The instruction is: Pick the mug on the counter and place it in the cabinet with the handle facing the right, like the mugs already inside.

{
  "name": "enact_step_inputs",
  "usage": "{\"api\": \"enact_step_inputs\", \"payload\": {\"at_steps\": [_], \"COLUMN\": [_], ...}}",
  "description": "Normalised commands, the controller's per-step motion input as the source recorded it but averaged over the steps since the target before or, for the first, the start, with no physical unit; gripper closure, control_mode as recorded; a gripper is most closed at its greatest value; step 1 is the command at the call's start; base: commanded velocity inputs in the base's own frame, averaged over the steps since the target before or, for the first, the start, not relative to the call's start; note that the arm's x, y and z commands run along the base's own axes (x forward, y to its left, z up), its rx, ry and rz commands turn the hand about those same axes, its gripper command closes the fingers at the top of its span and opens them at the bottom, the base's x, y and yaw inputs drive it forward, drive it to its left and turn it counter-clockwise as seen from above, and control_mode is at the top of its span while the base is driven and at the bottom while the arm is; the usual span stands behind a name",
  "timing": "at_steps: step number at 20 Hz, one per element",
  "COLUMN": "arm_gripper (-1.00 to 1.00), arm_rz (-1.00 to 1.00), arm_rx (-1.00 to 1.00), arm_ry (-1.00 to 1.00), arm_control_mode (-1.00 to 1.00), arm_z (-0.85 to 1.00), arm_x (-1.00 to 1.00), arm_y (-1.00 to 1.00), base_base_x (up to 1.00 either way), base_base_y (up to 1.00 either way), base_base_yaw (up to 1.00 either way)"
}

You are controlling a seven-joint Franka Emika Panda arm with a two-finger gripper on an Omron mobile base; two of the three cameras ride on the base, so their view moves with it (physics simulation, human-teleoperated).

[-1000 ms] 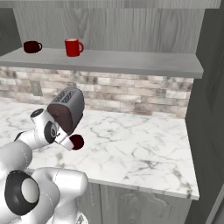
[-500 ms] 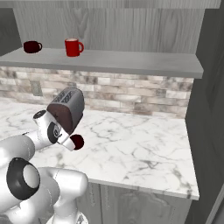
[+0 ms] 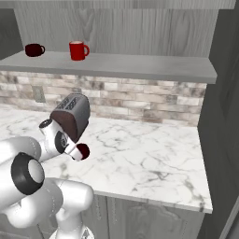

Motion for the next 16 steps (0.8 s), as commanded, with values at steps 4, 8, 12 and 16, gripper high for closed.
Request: {"api": "enact_step_inputs", "payload": {"at_steps": [4, 8, 12, 16], "arm_gripper": [1.00, 1.00, 1.00, 1.00], "arm_rz": [0.00, 0.00, 0.00, 0.01], "arm_rx": [0.00, 0.00, 0.00, 0.00], "arm_ry": [0.00, 0.00, 0.00, 0.00], "arm_control_mode": [-1.00, -1.00, -1.00, -1.00], "arm_z": [-0.14, -0.17, -0.17, -0.14], "arm_x": [0.16, 0.15, 0.15, 0.09], "arm_y": [0.01, 0.00, 0.00, 0.00], "base_base_x": [0.00, 0.00, 0.00, 0.00], "base_base_y": [0.00, 0.00, 0.00, 0.00], "base_base_yaw": [0.00, 0.00, 0.00, 0.00]}}
